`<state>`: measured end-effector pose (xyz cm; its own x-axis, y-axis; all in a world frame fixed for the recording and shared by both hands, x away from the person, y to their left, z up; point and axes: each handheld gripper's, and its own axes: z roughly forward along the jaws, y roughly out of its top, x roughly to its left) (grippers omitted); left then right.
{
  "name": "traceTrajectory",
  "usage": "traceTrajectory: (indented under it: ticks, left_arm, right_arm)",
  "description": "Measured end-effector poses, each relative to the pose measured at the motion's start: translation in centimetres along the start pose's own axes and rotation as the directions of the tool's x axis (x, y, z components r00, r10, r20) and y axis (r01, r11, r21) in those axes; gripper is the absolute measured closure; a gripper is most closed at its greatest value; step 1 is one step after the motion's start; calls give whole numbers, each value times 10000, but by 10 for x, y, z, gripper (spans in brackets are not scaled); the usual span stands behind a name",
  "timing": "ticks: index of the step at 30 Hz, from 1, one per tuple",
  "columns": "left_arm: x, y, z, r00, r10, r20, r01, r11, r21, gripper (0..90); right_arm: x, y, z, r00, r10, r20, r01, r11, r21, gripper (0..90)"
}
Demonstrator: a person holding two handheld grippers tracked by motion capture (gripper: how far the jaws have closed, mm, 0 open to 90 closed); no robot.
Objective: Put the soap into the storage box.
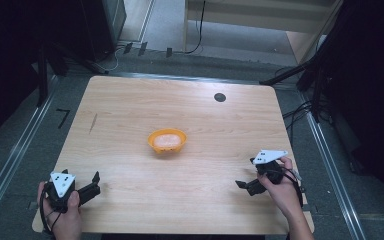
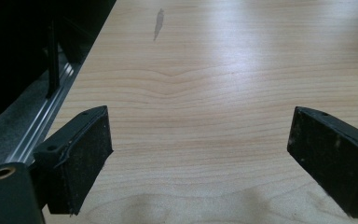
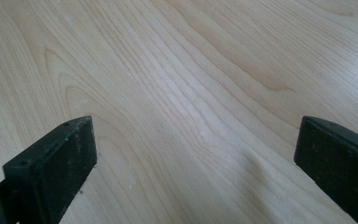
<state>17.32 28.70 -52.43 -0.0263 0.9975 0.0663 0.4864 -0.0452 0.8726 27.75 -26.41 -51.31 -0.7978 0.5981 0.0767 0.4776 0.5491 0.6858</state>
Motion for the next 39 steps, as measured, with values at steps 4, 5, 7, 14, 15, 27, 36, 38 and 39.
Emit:
traceTrajectory:
  ticks: [4, 5, 7, 14, 15, 27, 36, 38, 39]
  left_arm:
    - [0, 0, 0, 10000, 7, -2, -7, 10000, -11, 68]
    - [0, 0, 0, 10000, 23, -6, -23, 10000, 4, 68]
    - [0, 0, 0, 10000, 41, -13, -41, 10000, -7, 68]
    - [-1, 0, 0, 9999, 123, -29, -123, 9999, 4, 68]
    - [-1, 0, 0, 9999, 130, -30, -130, 9999, 1, 68]
    - [-2, 0, 0, 9998, 201, -86, -201, 9998, -17, 69]
    - [-3, 0, 0, 9994, 321, -95, -321, 9995, 6, 69]
    - [-3, 0, 0, 9994, 333, -112, -332, 9994, 20, 68]
    - [-3, 0, 0, 9994, 334, -119, -333, 9994, 13, 68]
  right_arm:
    - [0, -9, -5, 9998, 151, 133, -149, 9997, -167, 0]
    - [-1, -12, -6, 9998, 176, 131, -173, 9996, -219, 0]
    - [0, -17, -9, 9994, 298, 154, -295, 9993, -244, 0]
    - [0, -35, -16, 9983, 523, 270, -509, 9974, -519, 0]
    - [0, -37, -17, 9980, 582, 250, -569, 9970, -532, 0]
    - [0, -65, -30, 9931, 1081, 460, -1032, 9897, -990, 0]
    - [-2, -87, -45, 9873, 1465, 610, -1375, 9815, -1330, 0]
    - [-3, -91, -49, 9865, 1506, 641, -1402, 9796, -1440, 0]
    - [-3, -94, -51, 9850, 1580, 692, -1462, 9776, -1515, 0]
